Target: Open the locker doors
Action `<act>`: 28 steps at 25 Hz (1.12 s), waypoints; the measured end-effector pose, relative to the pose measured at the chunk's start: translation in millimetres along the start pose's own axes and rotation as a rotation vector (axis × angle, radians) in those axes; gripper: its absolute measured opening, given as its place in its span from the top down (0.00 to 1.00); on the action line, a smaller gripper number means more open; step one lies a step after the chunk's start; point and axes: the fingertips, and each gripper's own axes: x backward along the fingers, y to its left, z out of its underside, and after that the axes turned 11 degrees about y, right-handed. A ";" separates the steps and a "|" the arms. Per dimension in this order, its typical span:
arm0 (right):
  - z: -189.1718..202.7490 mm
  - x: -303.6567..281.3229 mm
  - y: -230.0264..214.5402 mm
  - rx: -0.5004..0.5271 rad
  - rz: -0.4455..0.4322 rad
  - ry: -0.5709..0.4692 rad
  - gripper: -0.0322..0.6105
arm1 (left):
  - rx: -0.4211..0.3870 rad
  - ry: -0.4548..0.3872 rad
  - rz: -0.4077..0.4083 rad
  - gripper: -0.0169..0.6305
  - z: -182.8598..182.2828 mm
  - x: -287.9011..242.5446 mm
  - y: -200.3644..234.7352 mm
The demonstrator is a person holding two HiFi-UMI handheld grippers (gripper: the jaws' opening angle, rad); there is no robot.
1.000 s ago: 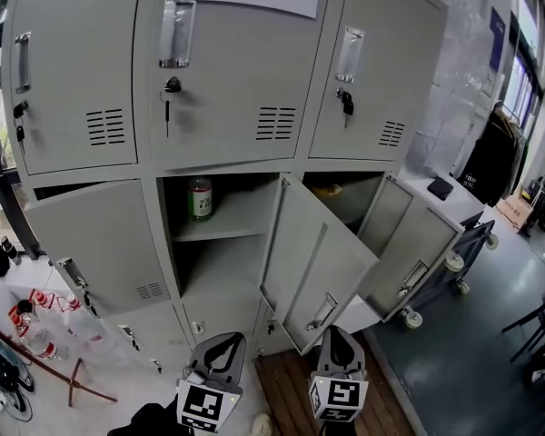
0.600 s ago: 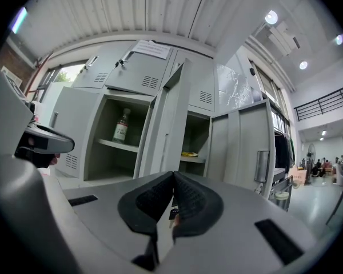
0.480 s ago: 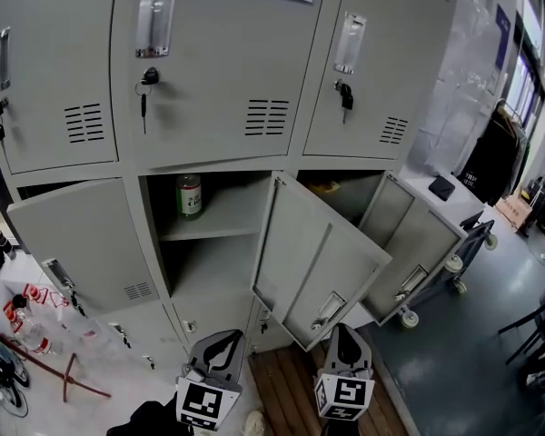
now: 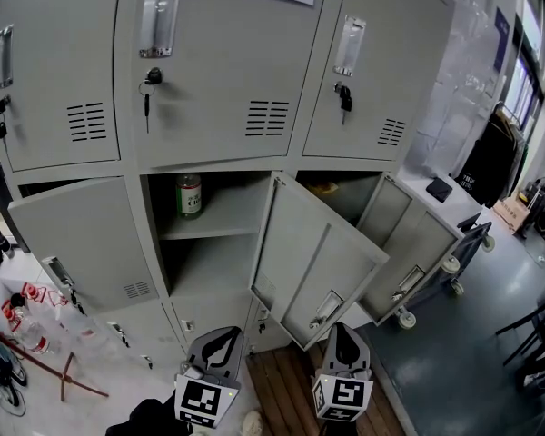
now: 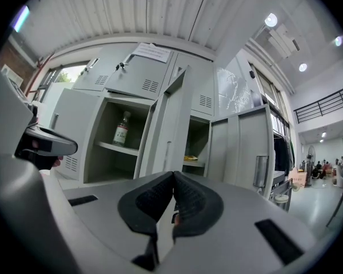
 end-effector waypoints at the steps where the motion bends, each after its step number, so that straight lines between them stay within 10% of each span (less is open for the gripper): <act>1: -2.7 2.6 3.2 0.000 -0.005 -0.008 0.93 | 0.000 -0.003 -0.003 0.94 -0.5 2.3 1.4; 28: -36.3 47.2 248.2 0.051 -0.450 -0.133 0.93 | 0.024 0.096 -0.355 0.94 35.6 182.0 114.5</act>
